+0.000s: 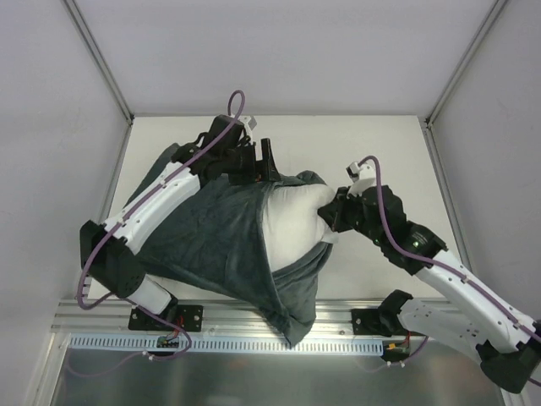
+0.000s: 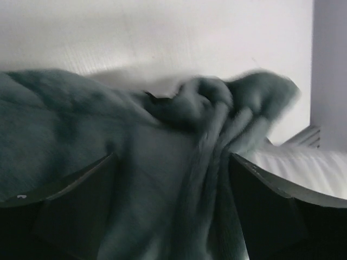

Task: Remove the pillowcase from the pillow

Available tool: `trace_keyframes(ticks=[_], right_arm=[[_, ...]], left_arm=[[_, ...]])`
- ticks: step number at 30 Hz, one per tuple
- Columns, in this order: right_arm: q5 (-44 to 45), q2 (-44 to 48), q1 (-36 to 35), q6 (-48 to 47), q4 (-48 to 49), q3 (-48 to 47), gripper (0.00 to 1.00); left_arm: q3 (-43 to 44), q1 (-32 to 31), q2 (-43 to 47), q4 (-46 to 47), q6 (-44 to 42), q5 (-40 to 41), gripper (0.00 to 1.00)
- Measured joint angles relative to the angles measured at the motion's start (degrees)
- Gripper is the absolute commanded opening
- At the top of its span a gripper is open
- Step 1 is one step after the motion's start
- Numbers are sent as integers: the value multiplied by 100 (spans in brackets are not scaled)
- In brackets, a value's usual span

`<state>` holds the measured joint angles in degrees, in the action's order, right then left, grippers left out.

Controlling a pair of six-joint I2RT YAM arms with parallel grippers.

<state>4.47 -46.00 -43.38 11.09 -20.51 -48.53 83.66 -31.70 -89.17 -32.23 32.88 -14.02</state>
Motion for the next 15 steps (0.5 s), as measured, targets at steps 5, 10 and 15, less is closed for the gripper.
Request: trace_keyframes(ticks=[5, 10, 15], right_arm=[[83, -881, 83, -9, 22, -566, 1], [15, -1178, 175, -9, 81, -828, 1], [-118, -1176, 195, -2, 164, -848, 1]], left_arm=[[0, -599, 1082, 31, -216, 426, 91], [-39, -1368, 2046, 103, -446, 704, 98], [-190, -1526, 1967, 120, -601, 909, 99]])
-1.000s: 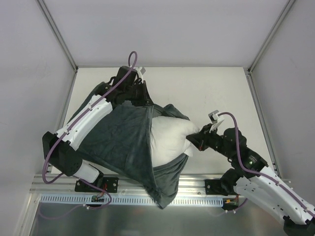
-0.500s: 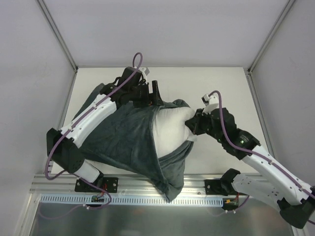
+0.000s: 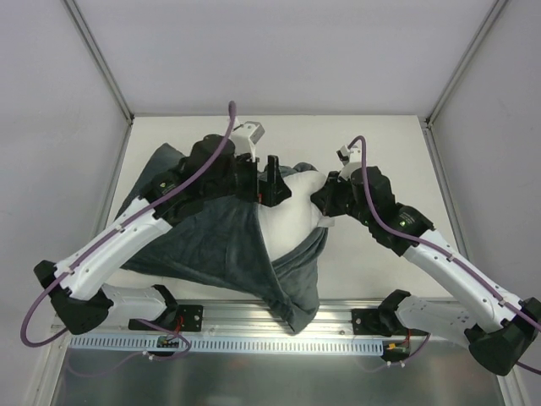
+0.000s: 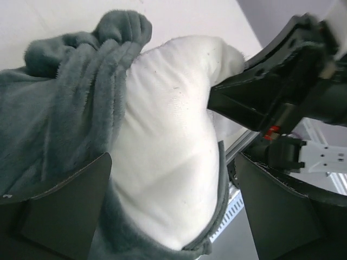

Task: Remove the pillowcase from the pillow

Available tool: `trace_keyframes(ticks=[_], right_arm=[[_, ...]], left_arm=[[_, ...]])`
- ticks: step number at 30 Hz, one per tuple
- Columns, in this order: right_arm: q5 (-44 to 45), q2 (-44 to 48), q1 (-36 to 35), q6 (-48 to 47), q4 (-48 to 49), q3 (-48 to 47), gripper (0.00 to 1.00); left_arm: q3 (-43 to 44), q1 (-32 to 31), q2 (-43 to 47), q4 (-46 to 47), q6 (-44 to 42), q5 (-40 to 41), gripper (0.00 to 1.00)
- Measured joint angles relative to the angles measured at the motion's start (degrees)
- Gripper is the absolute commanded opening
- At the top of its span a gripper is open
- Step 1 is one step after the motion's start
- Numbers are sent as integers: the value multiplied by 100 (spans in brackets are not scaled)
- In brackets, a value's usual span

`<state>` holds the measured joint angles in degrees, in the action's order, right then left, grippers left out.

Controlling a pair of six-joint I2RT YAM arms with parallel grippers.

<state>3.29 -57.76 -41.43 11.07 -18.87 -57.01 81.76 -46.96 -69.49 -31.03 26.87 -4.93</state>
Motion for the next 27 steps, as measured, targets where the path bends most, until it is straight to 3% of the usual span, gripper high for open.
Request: trace_keyframes(ticks=[5, 11, 14, 17, 18, 20, 21, 22, 23, 26, 27], right_arm=[[-70, 20, 11, 26, 17, 2, 1], [-118, 190, 20, 50, -31, 81, 1], [-168, 260, 28, 70, -31, 114, 1], [-175, 321, 39, 68, -61, 149, 1], [-173, 343, 44, 68, -105, 155, 1], [-184, 391, 48, 70, -181, 181, 1], [-203, 411, 46, 72, -184, 199, 1], [-216, 442, 44, 70, -197, 216, 6], [-221, 481, 48, 74, -203, 236, 28], [-262, 686, 46, 127, -256, 245, 65], [-278, 817, 46, 142, -251, 245, 82]], left_arm=[[76, -474, -807, -146, -138, 380, 98], [750, -1005, -1611, -568, -323, 1259, 94], [894, -1021, -1759, -680, -334, 1480, 84], [1023, -1025, -1987, -748, -341, 1591, 55], [1043, -1036, -2057, -767, -343, 1604, 30], [1060, -1038, -2164, -796, -341, 1606, 0], [1078, -1038, -2208, -785, -326, 1585, 0], [1093, -1038, -2229, -765, -321, 1541, 0], [1099, -1029, -2234, -752, -310, 1482, 0], [1106, -826, -2177, -758, -155, 1139, 0], [1106, -688, -2162, -761, -72, 1040, 0]])
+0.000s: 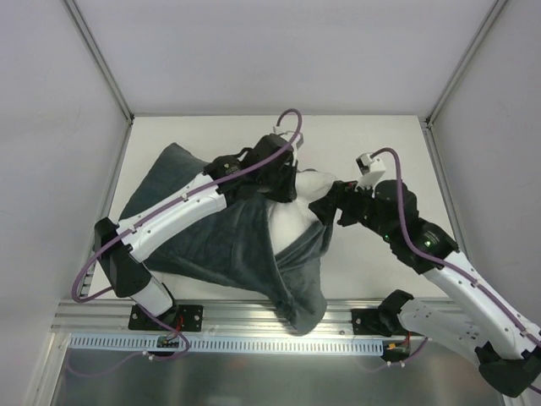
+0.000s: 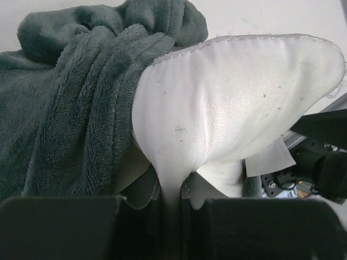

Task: Remove the pillowcase from the pillow

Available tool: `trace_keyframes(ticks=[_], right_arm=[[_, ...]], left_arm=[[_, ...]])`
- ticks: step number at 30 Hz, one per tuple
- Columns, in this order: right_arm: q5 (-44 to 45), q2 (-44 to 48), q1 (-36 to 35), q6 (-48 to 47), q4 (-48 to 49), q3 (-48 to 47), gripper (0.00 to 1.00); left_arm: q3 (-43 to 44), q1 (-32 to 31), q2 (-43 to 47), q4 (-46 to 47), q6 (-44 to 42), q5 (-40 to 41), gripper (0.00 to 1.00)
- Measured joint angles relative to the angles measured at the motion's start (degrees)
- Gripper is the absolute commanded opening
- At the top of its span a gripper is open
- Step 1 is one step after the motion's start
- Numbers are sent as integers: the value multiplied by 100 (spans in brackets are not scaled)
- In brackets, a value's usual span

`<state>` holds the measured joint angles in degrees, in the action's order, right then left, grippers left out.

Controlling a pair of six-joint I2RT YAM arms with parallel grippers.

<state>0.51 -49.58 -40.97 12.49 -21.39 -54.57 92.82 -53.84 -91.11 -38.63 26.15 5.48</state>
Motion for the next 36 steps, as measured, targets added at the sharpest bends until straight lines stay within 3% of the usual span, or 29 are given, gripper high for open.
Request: trace_keyframes(ticks=[3, 9, 15, 19, 21, 26, 31, 34, 36], right_arm=[[70, 492, -15, 105, -44, 0, 94], [315, 951, -144, 540, -208, 33, 95], [367, 328, -564, 1012, -249, 96, 95], [483, -330, -964, 1257, -162, 101, 89], [538, -603, -1056, 1366, -142, 103, 85], [667, -896, -1147, 1537, -15, 221, 60], [680, -896, -1272, 1705, 203, 498, 48], [734, -726, -1467, 1786, 326, 778, 19], [761, -612, -1565, 1845, 382, 970, 12]], left_arm=[[-83, 494, 101, 114, 162, -258, 0], [-271, 992, 385, 131, 291, -247, 0], [-286, 990, 402, 101, 323, -310, 0], [-289, 990, 402, 101, 326, -358, 0], [-297, 990, 402, 103, 326, -363, 0], [-343, 990, 402, 116, 337, -393, 0], [-361, 1010, 402, 118, 334, -407, 0], [-361, 1110, 402, 103, 334, -531, 0], [-356, 1213, 402, 87, 339, -625, 0]])
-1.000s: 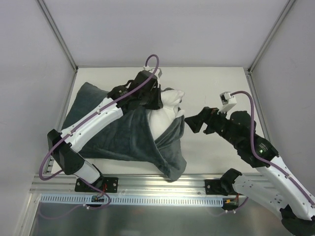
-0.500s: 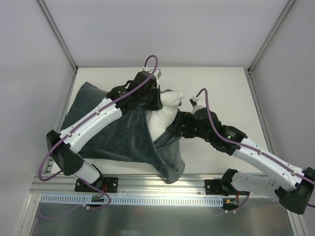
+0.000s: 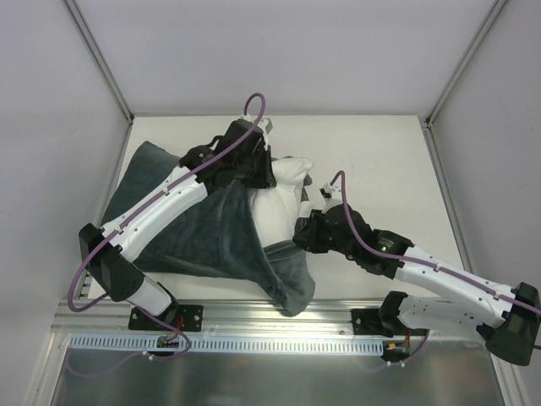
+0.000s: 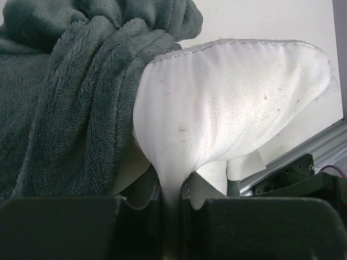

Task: Remove the pillowcase from the pillow

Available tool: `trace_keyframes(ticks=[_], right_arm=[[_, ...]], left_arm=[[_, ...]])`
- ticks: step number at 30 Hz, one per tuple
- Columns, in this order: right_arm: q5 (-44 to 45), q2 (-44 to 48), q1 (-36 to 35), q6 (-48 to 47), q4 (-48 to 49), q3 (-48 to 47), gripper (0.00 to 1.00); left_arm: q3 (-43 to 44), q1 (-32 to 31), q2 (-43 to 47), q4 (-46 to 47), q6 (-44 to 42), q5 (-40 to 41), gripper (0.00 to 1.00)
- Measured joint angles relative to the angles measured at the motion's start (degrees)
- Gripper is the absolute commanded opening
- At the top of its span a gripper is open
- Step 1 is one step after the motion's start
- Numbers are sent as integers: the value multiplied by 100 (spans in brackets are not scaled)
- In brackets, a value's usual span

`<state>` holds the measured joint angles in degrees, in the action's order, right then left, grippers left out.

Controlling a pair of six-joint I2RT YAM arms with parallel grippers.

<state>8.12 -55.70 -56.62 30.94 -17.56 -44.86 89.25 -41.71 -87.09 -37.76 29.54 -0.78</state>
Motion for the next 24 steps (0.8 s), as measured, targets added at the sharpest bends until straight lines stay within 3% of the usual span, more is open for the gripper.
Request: trace_keyframes(ticks=[6, 13, 18, 24], right_arm=[[103, 92, -260, 188, 114, 428, 11], [280, 667, -487, 424, 33, 953, 1], [459, 1021, -634, 610, -39, 1215, 1], [726, 1998, -848, 990, -437, 1700, 1]], left_arm=[[105, 317, -96, -133, 33, -245, 0], [245, 767, -219, -214, 166, -669, 0], [398, 1187, -295, -227, 310, -1016, 0], [413, 1746, -284, -332, 435, -1429, 0]])
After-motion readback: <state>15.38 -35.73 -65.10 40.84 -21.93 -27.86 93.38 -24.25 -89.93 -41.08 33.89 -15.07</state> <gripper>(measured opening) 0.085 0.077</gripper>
